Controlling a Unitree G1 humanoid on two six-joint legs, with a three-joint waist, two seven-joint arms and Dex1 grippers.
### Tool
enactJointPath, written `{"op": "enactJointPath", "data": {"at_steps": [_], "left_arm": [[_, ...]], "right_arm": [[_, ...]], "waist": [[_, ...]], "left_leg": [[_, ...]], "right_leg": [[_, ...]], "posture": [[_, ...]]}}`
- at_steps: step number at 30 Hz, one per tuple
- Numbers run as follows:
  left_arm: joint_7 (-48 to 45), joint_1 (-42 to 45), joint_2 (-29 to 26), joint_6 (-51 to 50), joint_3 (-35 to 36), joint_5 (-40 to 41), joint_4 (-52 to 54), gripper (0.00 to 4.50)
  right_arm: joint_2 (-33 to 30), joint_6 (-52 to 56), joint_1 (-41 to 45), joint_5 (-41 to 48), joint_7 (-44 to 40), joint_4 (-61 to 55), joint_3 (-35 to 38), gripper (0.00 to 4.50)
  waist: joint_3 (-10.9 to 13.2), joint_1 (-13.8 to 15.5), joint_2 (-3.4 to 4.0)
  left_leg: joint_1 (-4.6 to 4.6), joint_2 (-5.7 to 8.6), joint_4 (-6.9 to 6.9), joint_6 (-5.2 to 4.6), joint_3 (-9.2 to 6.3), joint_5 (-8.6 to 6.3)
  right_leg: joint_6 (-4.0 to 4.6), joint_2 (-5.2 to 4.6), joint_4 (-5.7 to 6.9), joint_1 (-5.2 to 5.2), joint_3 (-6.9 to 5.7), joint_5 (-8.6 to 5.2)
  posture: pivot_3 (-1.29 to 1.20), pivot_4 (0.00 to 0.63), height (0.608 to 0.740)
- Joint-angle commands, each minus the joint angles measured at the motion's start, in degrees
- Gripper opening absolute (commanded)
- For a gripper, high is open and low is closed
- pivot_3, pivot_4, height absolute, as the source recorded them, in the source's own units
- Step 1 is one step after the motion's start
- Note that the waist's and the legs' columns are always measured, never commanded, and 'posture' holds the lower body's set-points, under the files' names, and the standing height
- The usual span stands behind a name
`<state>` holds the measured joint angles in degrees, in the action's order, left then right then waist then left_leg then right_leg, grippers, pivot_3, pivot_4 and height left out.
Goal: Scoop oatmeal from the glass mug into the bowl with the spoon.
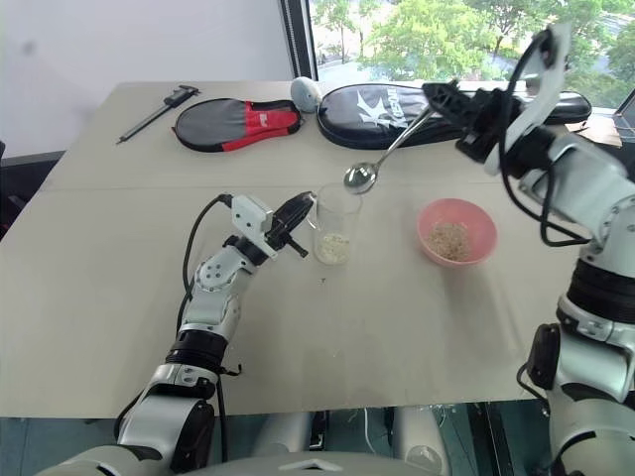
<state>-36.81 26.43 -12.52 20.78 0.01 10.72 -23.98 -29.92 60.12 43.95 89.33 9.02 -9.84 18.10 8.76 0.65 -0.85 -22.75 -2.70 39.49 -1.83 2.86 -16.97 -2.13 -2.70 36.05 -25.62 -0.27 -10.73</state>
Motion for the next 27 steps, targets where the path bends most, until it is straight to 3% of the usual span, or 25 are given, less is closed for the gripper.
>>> {"op": "enactJointPath", "data": {"at_steps": [1,10,11,15,25,27], "left_arm": [[0.5,-1.0,0.6,2.1,0.7,1.0,3.1,0.09],[-1.1,-3.1,0.7,4.7,0.2,1.0,3.6,0.09],[-1.1,-3.3,0.6,4.8,0.3,0.9,3.6,0.00],[-1.1,-3.7,0.3,5.2,0.4,0.9,3.5,0.00],[-1.5,-3.8,0.4,6.1,0.5,1.3,2.9,0.00],[-1.3,-3.9,0.3,6.2,0.5,1.1,3.0,0.72]], "right_arm": [[1.4,-0.9,-0.7,-2.4,-0.8,-4.6,-4.2,0.00],[5.7,-3.3,-4.0,-14.5,-5.3,-7.1,-12.2,0.00],[5.8,-3.3,-4.0,-14.9,-5.8,-7.1,-12.1,0.72],[5.8,-5.4,-2.9,-19.1,-7.0,-6.2,-11.2,2.42],[6.9,-8.3,-1.4,-25.8,-8.7,-4.8,-9.5,2.42],[7.2,-8.1,-1.6,-26.3,-9.2,-5.0,-9.3,2.49]], "waist": [[0.0,-0.2,0.00],[0.0,-0.4,0.01],[0.0,-0.4,0.01],[0.0,-0.4,0.01],[0.0,-1.0,0.01],[0.0,-1.1,0.01]], "left_leg": [[0.01,0.00,0.00,0.00,-0.01,0.00],[0.03,0.00,0.00,-0.01,-0.03,0.00],[0.03,0.00,0.00,0.00,-0.03,0.00],[0.04,0.00,0.01,0.00,-0.01,0.00],[0.08,0.00,0.00,0.00,-0.02,0.00],[0.07,0.00,0.00,0.00,-0.02,0.00]], "right_leg": [[0.00,0.01,0.02,-0.01,0.00,0.00],[0.00,0.01,0.10,-0.02,-0.01,0.00],[0.00,0.01,0.10,-0.02,-0.01,0.00],[0.00,0.01,0.08,-0.01,-0.01,0.00],[0.01,0.01,0.14,-0.01,-0.01,-0.01],[0.00,0.01,0.13,-0.01,-0.01,-0.01]], "posture": [[0.00,0.150,0.740],[0.00,0.150,0.740],[0.00,0.150,0.740],[0.00,0.150,0.740],[0.00,0.150,0.740],[0.00,0.150,0.740]]}}
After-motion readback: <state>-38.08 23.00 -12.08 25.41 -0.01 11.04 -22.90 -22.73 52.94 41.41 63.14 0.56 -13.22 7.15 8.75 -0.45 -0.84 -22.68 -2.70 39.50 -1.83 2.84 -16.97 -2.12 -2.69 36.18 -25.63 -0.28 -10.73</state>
